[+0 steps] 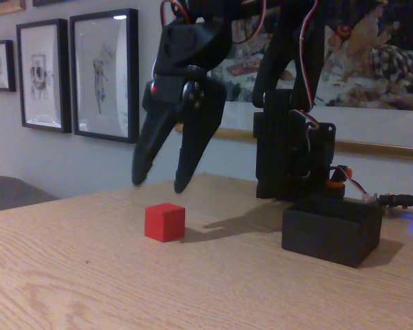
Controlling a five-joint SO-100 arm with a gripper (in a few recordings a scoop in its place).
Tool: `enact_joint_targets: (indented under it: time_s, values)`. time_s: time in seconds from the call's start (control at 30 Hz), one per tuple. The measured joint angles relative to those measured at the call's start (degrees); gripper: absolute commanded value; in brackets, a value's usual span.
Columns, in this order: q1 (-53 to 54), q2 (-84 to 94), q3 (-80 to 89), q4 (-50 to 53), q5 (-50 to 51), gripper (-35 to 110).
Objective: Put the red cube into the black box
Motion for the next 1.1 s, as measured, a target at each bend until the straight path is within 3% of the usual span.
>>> enact_joint_targets:
  time_s: [0.57,1.1]
  values:
    - [-0.7,-14.5,-5.6,0.2,0.4,32]
    - [0.6,-17.8,-8.3,-0.3,0.1,11]
